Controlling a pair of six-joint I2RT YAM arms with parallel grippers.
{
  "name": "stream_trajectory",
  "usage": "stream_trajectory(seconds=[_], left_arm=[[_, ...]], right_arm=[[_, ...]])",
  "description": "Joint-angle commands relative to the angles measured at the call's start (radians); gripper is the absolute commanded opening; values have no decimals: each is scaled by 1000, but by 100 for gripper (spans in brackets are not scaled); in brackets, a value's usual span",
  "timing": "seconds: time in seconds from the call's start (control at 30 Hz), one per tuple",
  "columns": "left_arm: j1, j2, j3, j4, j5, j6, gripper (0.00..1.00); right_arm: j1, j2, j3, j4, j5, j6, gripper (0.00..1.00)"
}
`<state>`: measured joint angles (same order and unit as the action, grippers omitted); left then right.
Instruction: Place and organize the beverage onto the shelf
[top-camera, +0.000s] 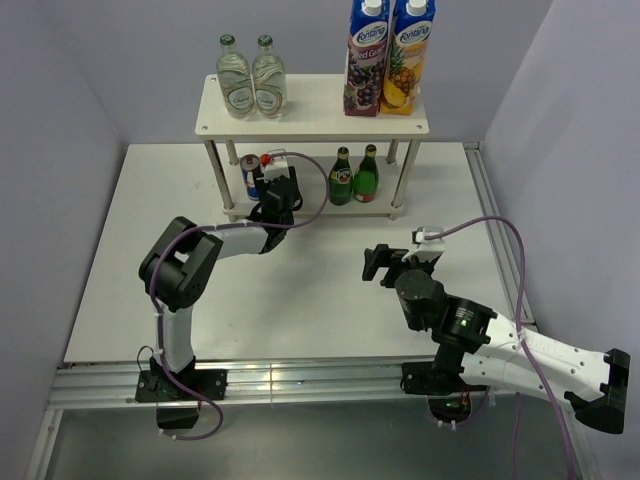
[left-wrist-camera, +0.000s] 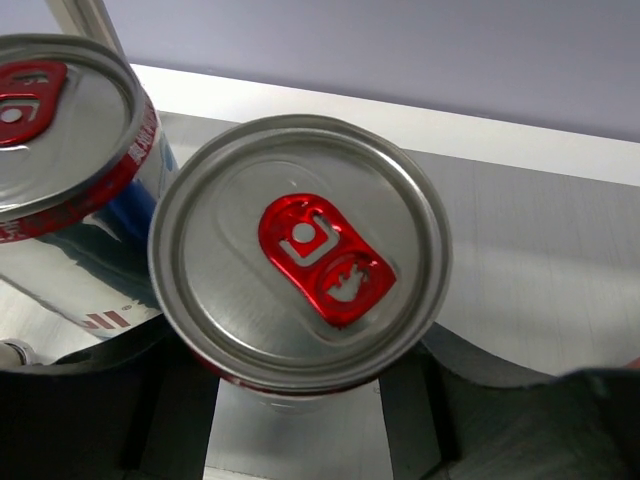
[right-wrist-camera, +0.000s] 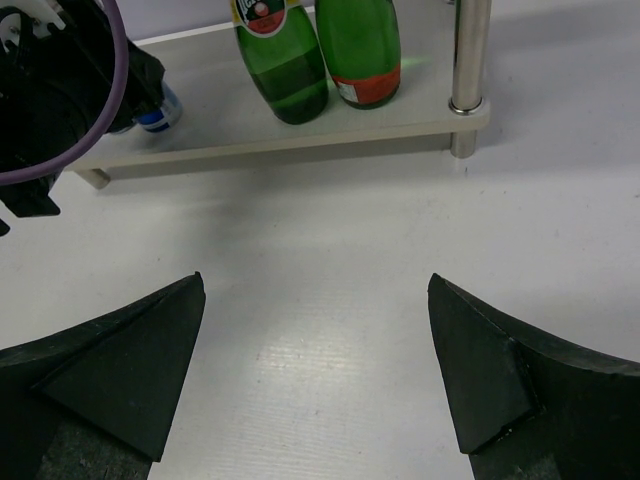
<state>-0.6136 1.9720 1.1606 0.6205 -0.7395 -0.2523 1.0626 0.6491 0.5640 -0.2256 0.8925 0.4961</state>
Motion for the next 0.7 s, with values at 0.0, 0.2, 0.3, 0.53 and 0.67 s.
stream_trajectory(seconds=[0.0,0.2,0.3,0.53,0.67], left_arm=[[5,-27,31,62,-29,-11,60],[0,-62,-4,42,-29,-31,77],[-9,-82,-24,33,-29,-30,79],[-38,-156,-91,12,-54,-44,78],[-64,-188,-131,-8,-80,-54,78]], right_arm=[[4,0,11,19,10,-8,99],[4,-6,10,19,8,-7,99],[4,-12,8,17,5,-7,99],[4,-32,5,12,3,-2,99],[4,-49,2,6,2,4,99]])
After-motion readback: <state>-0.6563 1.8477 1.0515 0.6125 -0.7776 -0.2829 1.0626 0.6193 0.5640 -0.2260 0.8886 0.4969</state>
